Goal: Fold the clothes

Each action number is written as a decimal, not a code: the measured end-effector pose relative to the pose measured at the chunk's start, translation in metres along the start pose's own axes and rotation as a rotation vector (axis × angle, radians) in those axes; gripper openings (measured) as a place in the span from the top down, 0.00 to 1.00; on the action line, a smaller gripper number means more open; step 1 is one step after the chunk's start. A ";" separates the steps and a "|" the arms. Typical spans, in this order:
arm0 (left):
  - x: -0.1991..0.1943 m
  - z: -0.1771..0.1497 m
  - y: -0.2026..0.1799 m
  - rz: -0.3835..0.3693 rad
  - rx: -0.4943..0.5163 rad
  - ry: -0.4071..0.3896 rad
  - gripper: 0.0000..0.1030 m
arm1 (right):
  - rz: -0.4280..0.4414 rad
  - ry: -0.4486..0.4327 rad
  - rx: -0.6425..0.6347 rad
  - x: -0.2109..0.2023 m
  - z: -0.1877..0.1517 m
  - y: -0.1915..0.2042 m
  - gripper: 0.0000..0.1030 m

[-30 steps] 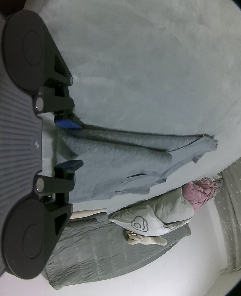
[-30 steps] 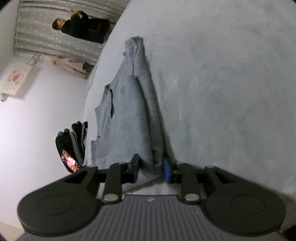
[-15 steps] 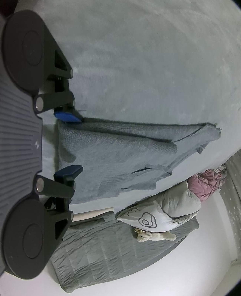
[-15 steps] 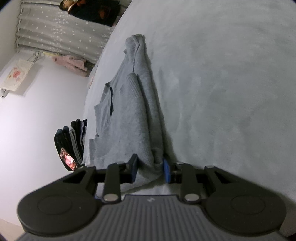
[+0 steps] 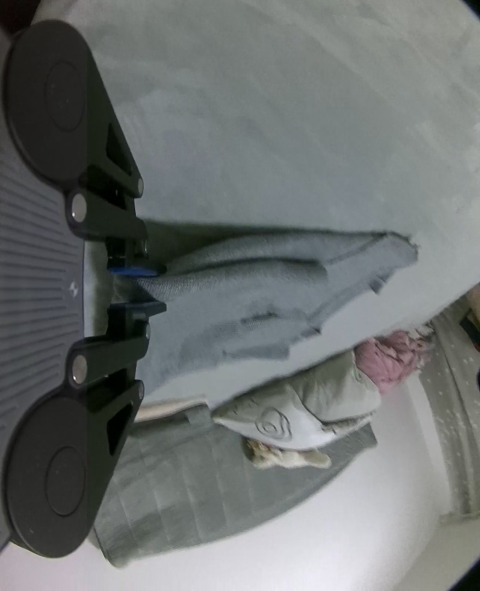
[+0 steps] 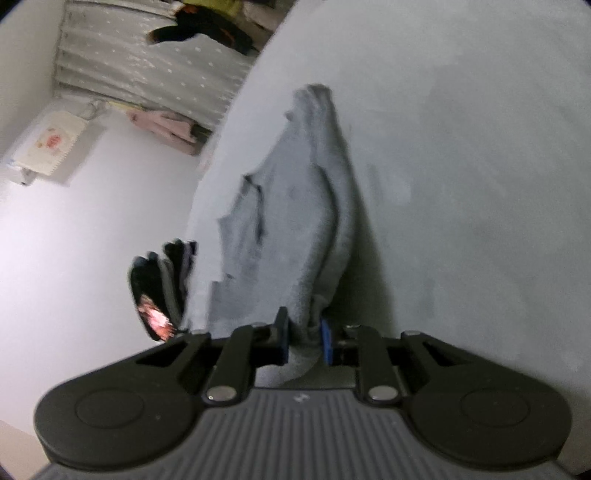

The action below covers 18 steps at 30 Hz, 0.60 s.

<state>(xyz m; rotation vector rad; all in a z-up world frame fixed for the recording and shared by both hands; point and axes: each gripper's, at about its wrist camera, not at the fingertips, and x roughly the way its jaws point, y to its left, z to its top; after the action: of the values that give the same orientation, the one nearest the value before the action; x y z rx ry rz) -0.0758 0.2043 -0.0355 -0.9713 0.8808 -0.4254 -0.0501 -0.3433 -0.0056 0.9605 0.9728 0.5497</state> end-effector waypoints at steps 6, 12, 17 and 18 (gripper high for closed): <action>-0.001 0.016 -0.014 -0.060 -0.035 -0.081 0.90 | 0.063 -0.032 0.006 0.000 0.017 0.018 0.81; 0.002 0.043 -0.032 -0.094 -0.063 -0.180 0.91 | 0.105 -0.080 0.043 0.004 0.043 0.031 0.81; 0.018 0.082 -0.048 -0.118 -0.066 -0.229 0.91 | 0.123 -0.127 0.068 0.016 0.076 0.043 0.81; 0.022 0.090 -0.051 -0.117 -0.061 -0.238 0.91 | 0.127 -0.137 0.072 0.021 0.085 0.045 0.81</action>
<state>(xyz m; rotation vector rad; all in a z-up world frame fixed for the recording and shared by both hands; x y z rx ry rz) 0.0122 0.2108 0.0217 -1.1083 0.6268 -0.3749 0.0356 -0.3415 0.0429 1.1154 0.8172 0.5501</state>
